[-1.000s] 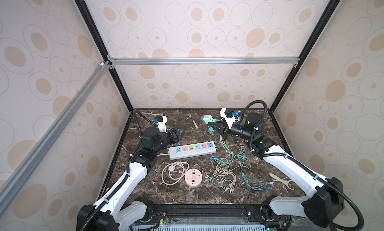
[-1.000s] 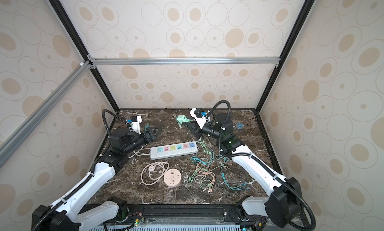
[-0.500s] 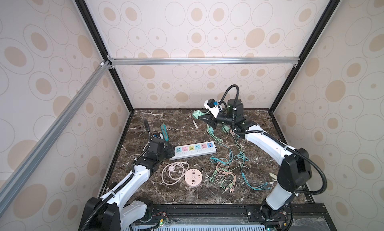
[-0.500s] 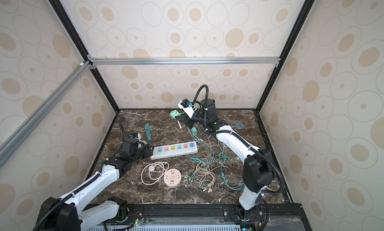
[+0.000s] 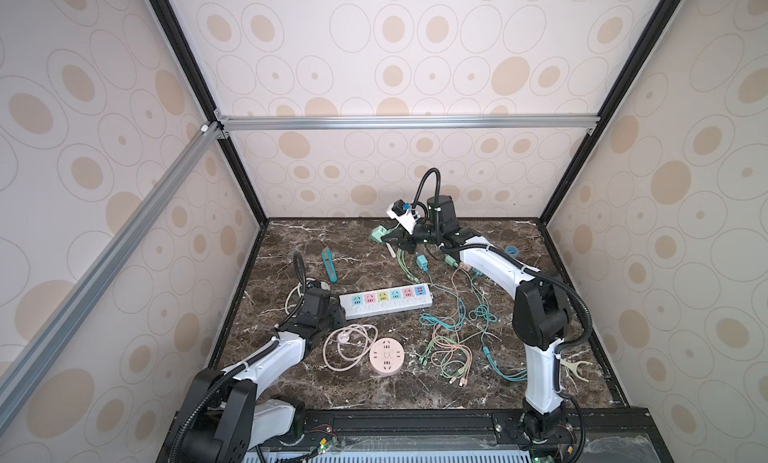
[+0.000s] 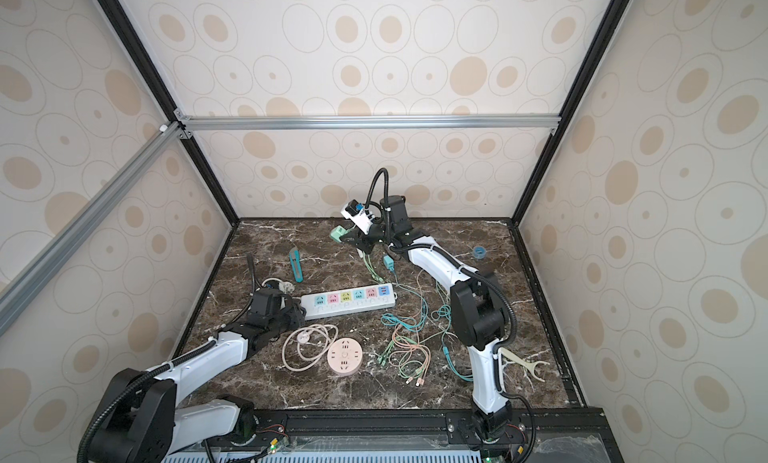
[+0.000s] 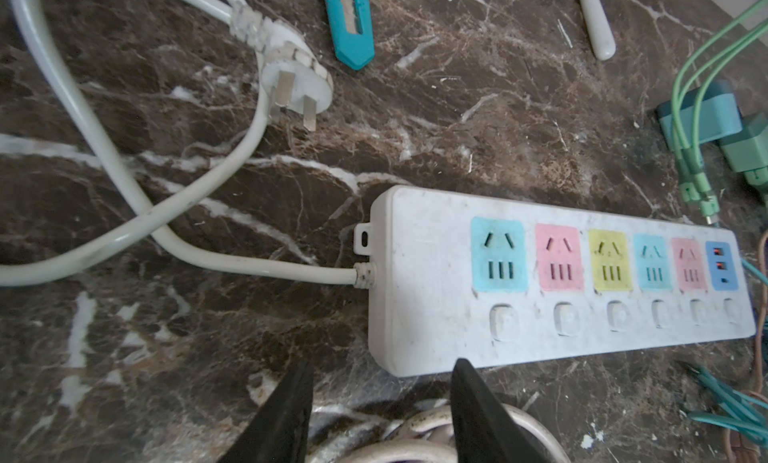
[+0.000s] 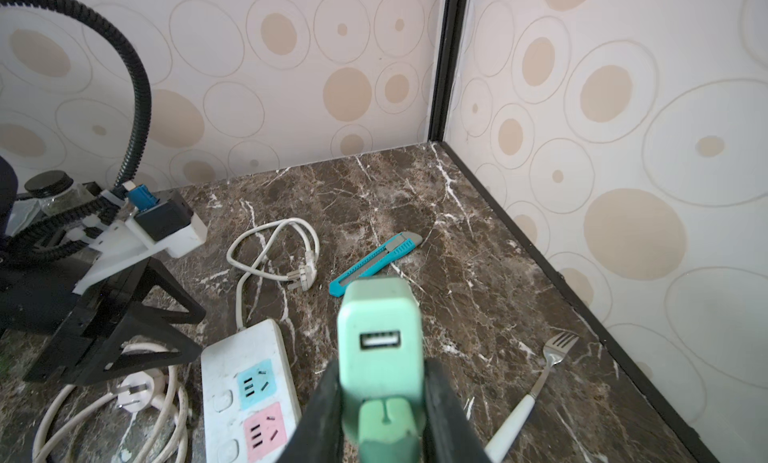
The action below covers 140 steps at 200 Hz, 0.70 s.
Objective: Insert the plug
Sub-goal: 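Carry the mint green charger over the power strip toward its cyan socket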
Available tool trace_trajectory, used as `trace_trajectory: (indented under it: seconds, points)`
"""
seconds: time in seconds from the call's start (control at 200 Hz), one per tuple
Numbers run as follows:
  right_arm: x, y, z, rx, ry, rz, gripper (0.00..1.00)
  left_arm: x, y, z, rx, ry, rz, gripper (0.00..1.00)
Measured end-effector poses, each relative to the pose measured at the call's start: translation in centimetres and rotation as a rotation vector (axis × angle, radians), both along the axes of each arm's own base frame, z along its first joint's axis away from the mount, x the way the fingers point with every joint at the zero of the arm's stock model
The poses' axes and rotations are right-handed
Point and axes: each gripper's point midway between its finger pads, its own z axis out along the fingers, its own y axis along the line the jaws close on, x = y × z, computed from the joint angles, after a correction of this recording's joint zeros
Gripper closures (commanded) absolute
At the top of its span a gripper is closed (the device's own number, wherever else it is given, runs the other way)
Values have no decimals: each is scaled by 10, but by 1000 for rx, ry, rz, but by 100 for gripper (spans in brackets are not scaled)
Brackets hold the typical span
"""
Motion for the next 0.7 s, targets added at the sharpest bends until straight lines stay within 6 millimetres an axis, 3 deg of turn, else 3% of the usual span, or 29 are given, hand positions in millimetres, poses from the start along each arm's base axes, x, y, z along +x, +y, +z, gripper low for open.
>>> trace_trajectory:
  seconds: [0.325,0.49,0.7]
  points:
    - [-29,36,-38,-74,50,101,97,6,-6,-10,-62,2,-26,56]
    - [-46,45,-51,-104,58,143,97,8,-7,-10,-93,-8,-35,60]
    - [-72,48,-82,-190,96,197,97,7,-9,-15,-131,-7,-50,63]
